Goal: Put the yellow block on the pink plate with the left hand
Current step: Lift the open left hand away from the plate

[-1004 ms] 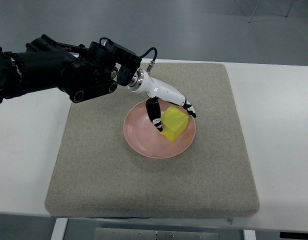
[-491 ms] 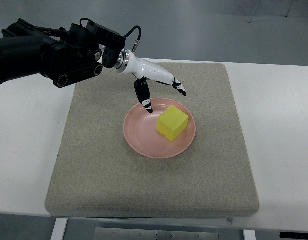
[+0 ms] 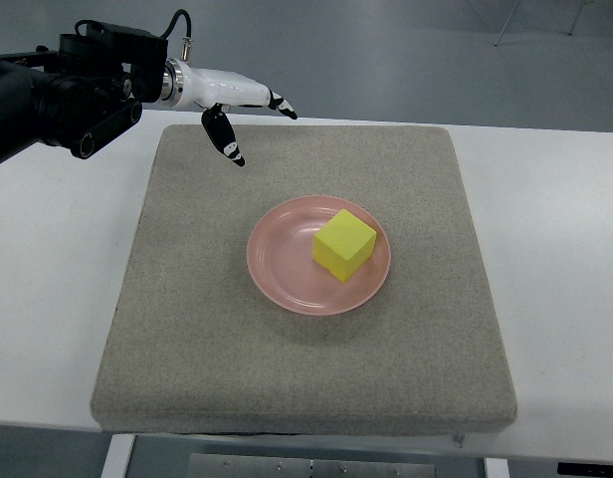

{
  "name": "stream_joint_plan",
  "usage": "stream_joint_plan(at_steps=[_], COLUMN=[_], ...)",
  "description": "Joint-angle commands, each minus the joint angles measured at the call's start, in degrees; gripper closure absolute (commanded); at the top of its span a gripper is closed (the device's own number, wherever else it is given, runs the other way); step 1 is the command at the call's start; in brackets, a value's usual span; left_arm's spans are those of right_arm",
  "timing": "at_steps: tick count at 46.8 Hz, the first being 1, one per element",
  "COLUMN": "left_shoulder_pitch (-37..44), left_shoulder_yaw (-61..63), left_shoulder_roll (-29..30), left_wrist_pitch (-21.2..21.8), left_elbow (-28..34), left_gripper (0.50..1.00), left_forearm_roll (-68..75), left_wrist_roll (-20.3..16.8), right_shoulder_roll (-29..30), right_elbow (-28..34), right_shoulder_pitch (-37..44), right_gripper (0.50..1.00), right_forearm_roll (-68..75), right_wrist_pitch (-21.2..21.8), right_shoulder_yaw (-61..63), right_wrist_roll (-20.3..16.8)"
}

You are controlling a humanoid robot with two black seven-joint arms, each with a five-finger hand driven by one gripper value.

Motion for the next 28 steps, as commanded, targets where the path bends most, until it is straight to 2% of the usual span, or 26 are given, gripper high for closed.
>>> stream_joint_plan(at_steps=[1,8,20,28], left_shoulder_pitch=[2.3,6.1,10.9,12.5], left_shoulder_yaw=[-0.9,-4.3,-8.0,-12.6], left_shoulder_roll=[0.0,-0.1,-2.7,-3.2], left_wrist_pitch=[0.1,0.6,6.3,8.0], left_elbow=[3.0,8.4,18.5,19.9], left_gripper=[0.568,0.581,0.583,0.579], left_forearm_roll=[-0.1,-0.7,-4.7,-15.1], left_wrist_roll=[0.0,0.3,1.1,5.7], right_shoulder_roll=[0.0,0.0,0.0,0.0], right_elbow=[0.0,0.1,0.0,0.0], right_shoulder_pitch=[0.0,0.0,0.0,0.0], right_gripper=[0.576,0.576,0.576,0.576], right_forearm_roll=[0.0,0.0,0.0,0.0], right_wrist_pitch=[-0.1,-0.1,-0.1,0.0], right_shoulder_yaw=[0.0,0.0,0.0,0.0], right_wrist_roll=[0.0,0.0,-0.1,0.0])
